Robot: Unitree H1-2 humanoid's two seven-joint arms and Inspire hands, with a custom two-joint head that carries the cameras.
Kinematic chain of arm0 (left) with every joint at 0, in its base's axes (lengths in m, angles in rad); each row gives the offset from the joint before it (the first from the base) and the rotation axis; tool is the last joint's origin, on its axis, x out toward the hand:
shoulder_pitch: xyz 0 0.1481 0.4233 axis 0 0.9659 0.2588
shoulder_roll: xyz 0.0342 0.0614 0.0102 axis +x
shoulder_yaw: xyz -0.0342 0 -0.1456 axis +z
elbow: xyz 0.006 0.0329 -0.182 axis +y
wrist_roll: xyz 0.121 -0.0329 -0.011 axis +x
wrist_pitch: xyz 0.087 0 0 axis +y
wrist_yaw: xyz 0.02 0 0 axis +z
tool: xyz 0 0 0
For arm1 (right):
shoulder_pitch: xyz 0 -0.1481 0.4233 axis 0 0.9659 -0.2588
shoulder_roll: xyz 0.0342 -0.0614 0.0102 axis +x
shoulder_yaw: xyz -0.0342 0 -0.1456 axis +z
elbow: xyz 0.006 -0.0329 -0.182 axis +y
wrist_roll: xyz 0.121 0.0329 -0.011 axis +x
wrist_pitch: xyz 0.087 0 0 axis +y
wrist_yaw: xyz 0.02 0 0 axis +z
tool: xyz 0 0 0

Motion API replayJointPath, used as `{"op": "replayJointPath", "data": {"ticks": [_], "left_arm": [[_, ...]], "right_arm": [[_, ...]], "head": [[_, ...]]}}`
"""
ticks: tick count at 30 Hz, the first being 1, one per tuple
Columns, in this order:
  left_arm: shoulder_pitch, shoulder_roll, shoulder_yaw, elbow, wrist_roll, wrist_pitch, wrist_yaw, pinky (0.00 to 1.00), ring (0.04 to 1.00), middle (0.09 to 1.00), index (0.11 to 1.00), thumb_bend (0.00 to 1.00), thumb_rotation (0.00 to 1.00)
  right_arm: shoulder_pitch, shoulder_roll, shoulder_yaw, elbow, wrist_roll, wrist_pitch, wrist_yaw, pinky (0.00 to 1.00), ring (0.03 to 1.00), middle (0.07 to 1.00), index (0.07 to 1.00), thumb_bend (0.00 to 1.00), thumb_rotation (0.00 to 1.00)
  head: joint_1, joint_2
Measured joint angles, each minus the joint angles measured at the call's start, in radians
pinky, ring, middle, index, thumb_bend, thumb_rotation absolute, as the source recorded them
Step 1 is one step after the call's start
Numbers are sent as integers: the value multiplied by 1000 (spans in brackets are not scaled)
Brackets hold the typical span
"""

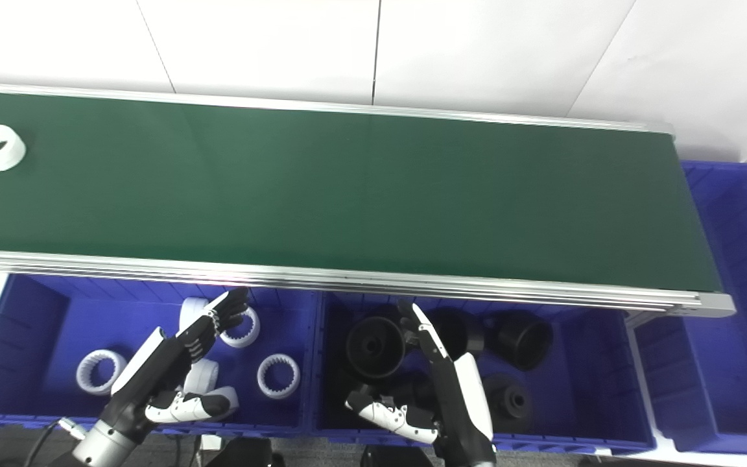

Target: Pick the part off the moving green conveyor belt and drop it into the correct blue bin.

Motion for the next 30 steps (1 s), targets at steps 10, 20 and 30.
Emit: {"op": "replayJointPath", "data": {"ticks": [10,20,30], "left_arm": [[-5,-13,8,15,1,-1,2,879,929,942,931,781,552],[-16,-14,10,54,16,-5,0,867,917,930,926,786,534],[-20,-20,17,74,0,-5,-12,860,914,932,925,794,522]], "right_arm": [[-9,-1,-7,57,-7,-39,-14,795,867,898,913,846,386],[-18,1,-6,90,-18,-68,-34,780,858,888,903,857,381],[-31,1,-8,109,-18,-81,-37,767,852,886,901,867,377]], "head": [[14,-48],[28,-92],[34,-91]]}}
